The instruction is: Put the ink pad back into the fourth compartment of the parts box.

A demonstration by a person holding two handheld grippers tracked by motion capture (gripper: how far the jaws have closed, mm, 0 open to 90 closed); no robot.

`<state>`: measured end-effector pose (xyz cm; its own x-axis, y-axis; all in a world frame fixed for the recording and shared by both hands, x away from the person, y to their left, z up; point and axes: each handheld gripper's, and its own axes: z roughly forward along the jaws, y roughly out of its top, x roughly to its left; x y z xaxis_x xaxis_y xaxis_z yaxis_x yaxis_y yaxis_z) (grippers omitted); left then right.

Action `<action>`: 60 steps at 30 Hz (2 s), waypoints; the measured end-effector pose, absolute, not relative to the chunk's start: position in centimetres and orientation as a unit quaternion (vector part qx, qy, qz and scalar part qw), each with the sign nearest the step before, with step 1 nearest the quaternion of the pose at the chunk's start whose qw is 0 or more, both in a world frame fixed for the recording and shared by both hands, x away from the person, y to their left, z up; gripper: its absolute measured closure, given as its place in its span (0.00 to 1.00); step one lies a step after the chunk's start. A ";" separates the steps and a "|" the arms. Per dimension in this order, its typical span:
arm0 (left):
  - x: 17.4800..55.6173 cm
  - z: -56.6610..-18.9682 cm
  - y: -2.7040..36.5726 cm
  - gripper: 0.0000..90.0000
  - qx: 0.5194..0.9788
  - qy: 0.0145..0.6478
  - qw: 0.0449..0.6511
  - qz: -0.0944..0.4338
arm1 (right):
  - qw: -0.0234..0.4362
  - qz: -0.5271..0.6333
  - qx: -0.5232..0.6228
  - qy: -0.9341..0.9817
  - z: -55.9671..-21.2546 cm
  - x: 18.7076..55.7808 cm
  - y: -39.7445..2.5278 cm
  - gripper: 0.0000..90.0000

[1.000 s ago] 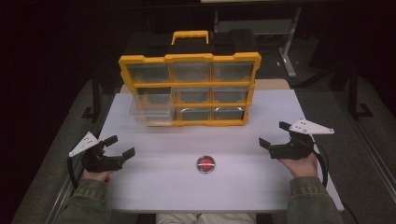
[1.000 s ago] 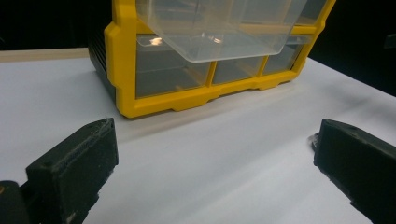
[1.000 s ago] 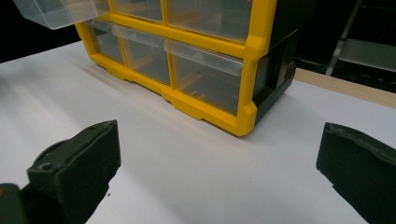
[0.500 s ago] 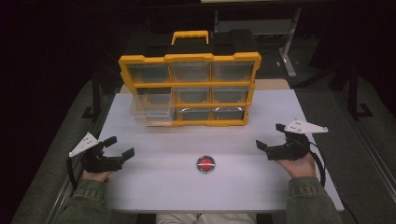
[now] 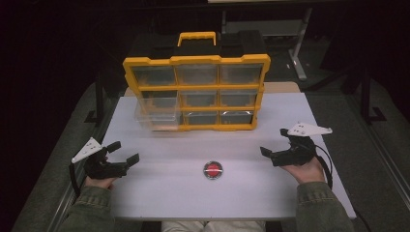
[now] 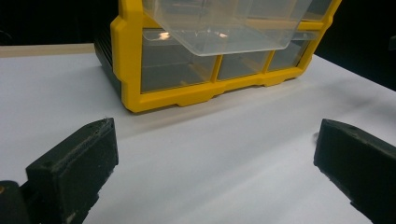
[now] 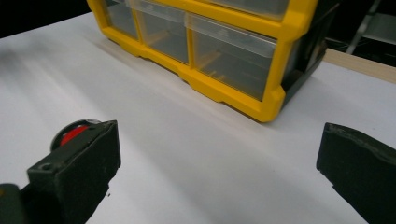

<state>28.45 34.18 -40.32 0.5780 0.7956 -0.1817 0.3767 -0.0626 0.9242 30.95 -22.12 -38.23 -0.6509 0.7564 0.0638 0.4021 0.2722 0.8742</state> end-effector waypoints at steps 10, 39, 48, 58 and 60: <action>28.5 -40.4 34.1 0.00 0.706 0.417 0.541 0.188 | 0.177 0.467 0.352 0.791 -37.7 31.1 -20.5 0.00; 28.5 -40.4 34.1 0.00 0.708 0.416 0.538 0.189 | 0.151 0.458 0.305 0.821 -37.8 31.1 -16.3 0.00; 28.5 -40.5 34.0 0.00 0.707 0.418 0.538 0.190 | 0.142 0.449 0.292 0.832 -38.1 31.1 -15.1 0.00; 28.5 -40.5 34.0 0.00 0.709 0.416 0.537 0.189 | 0.128 0.433 0.275 0.849 -38.7 31.3 -13.5 0.00; 28.5 -40.5 34.0 0.00 0.710 0.416 0.537 0.189 | 0.123 0.433 0.272 0.851 -38.7 31.4 -13.2 0.00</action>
